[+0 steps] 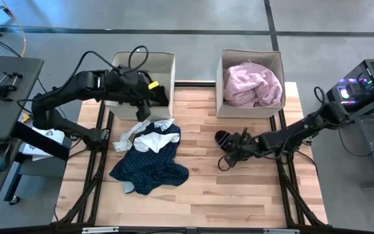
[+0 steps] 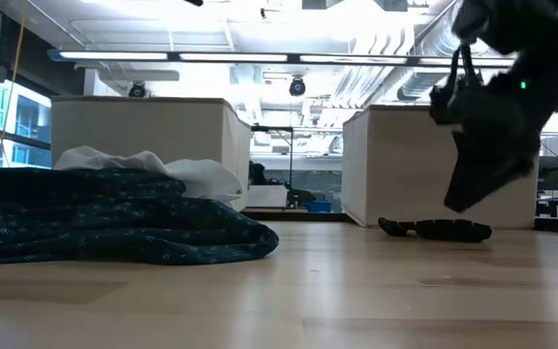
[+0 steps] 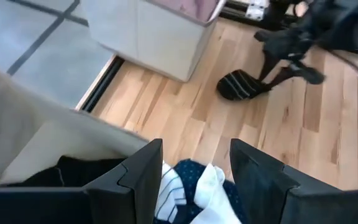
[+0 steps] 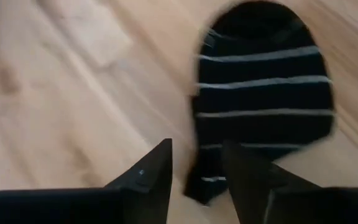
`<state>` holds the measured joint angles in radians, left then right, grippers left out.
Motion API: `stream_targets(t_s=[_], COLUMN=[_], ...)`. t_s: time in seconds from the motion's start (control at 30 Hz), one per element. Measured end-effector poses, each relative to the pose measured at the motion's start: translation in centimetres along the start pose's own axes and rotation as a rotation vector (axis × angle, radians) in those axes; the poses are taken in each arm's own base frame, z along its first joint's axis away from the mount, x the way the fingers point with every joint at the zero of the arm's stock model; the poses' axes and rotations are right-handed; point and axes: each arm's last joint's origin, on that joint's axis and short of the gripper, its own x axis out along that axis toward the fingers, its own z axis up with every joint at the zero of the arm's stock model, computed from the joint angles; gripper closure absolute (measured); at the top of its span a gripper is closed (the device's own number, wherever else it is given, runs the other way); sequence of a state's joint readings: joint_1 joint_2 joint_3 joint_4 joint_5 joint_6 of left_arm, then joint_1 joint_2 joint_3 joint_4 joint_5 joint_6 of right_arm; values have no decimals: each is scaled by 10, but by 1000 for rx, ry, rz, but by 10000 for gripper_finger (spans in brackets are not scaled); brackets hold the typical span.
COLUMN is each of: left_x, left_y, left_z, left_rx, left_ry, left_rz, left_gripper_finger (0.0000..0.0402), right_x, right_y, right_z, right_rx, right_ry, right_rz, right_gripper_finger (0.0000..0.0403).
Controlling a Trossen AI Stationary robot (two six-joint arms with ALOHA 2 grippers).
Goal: Sort clothes
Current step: Put the black sock into the top left laundry bin
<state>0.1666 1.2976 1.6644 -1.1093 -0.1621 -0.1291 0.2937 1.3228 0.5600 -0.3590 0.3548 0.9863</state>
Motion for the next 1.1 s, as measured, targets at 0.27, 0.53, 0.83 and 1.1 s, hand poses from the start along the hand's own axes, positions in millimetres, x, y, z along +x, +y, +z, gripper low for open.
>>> stream_targets(t_s=[0.27, 0.53, 0.83, 1.1], left_x=[-2, 44, 92, 123], left_y=[-28, -39, -71, -93], left_z=[9, -29, -49, -45], left_rx=[105, 7, 53, 174], left_ry=[-162, -341, -504, -592], left_rz=[-35, -164, -482, -518], left_gripper_finger=[228, 228, 228, 209], right_x=[11, -11, -72, -118], right_y=[-16, 23, 72, 83], right_z=[-10, 24, 100, 156], right_rx=[44, 31, -121, -217], right_ry=[81, -45, -332, -531], right_rz=[0, 178, 375, 418], right_gripper_finger=[396, 399, 402, 402])
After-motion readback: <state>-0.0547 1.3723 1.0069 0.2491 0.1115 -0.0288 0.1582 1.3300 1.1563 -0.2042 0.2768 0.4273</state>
